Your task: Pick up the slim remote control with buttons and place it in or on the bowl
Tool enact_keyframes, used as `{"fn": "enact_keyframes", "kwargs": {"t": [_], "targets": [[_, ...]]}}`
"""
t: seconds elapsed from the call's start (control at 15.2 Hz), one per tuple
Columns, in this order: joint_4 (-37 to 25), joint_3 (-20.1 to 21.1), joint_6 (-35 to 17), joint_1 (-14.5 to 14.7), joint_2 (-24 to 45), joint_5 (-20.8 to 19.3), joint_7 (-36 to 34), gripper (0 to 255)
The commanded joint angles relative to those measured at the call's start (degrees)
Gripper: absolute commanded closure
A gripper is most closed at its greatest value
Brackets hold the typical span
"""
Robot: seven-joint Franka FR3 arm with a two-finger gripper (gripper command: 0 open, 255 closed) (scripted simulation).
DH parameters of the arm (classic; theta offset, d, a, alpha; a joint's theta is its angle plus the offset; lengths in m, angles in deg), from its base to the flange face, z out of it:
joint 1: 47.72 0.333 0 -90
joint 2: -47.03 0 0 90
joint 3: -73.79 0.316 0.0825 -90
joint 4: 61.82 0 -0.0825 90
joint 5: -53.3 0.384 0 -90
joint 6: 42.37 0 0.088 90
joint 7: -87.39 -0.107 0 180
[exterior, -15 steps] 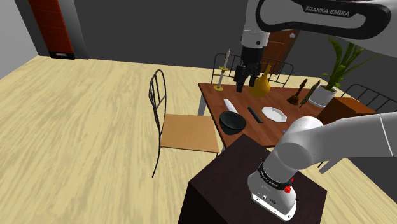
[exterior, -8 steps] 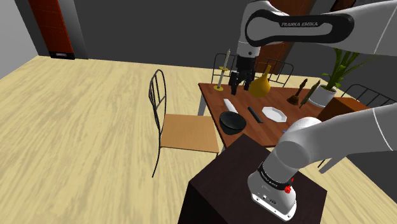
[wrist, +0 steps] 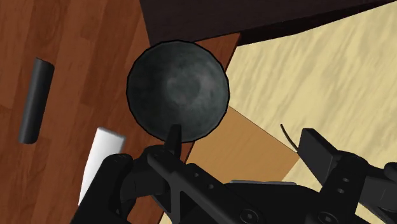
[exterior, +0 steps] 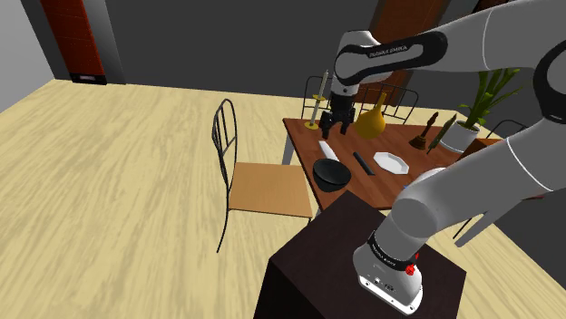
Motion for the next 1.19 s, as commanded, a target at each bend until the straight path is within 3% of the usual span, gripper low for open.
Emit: {"fn": "enact_keyframes", "kwargs": {"t": [0.0, 0.53, 1.12], "targets": [[-0.55, -1.33, -3.57, -0.66, 3.46, -0.11, 0.43, 0], [-5.86, -6.53, -15.79, -3.02, 19.15, 2.52, 4.13, 0], [-16.81, -9.09, -24.71, -7.35, 38.12, 11.69, 10.97, 0]]}}
